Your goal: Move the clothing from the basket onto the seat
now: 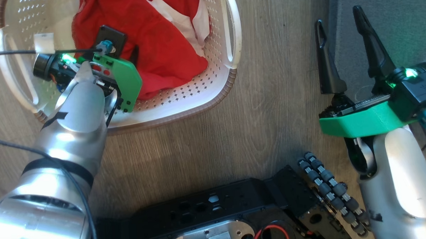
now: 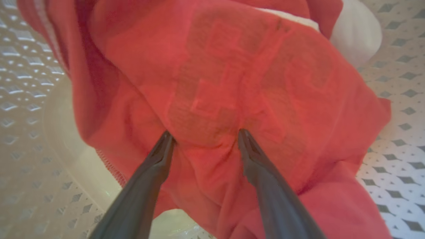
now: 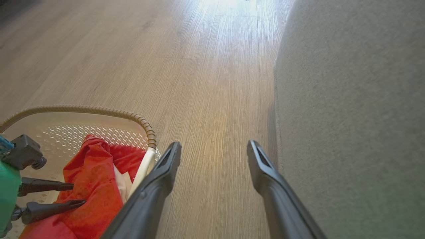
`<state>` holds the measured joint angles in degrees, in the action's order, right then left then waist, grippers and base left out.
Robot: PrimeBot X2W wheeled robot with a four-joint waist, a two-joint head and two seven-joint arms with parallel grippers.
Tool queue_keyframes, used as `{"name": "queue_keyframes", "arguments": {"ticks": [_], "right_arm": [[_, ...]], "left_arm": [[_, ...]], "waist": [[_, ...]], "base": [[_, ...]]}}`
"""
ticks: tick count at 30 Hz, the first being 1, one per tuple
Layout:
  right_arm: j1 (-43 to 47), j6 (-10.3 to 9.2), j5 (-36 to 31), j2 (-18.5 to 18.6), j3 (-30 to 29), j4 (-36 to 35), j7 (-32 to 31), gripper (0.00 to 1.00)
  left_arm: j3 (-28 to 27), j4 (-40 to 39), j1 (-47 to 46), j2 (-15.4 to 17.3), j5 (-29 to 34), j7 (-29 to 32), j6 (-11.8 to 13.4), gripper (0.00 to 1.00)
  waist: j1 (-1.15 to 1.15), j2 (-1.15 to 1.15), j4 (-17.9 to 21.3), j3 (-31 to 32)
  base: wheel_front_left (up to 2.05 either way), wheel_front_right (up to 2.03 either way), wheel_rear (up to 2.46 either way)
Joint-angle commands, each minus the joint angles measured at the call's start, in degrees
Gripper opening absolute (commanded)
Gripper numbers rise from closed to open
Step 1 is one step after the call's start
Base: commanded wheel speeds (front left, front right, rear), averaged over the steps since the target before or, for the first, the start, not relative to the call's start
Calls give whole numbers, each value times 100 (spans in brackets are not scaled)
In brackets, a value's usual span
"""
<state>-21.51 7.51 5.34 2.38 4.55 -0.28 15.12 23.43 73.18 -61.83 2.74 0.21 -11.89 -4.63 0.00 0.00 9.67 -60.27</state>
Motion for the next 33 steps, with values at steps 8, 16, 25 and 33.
{"name": "queue_keyframes", "arguments": {"ticks": [8,16,25,33], "right_arm": [[610,-2,77,50,386,-351,-12,100],[747,-2,26,50,588,-521,-12,100],[659,-2,-53,50,525,-564,-12,100],[285,-2,75,50,547,-359,-12,100]], "left_arm": [[193,59,-56,32,103,572,231,100],[360,72,-143,16,-42,1263,176,100],[612,74,-293,15,-322,1350,58,0],[899,75,-317,14,-251,805,38,0]], "waist": [[0,0,95,-87],[0,0,112,-151],[0,0,67,-173],[0,0,7,-40]], "base": [[0,0,0],[0,0,0],[0,0,0],[0,0,0]]}}
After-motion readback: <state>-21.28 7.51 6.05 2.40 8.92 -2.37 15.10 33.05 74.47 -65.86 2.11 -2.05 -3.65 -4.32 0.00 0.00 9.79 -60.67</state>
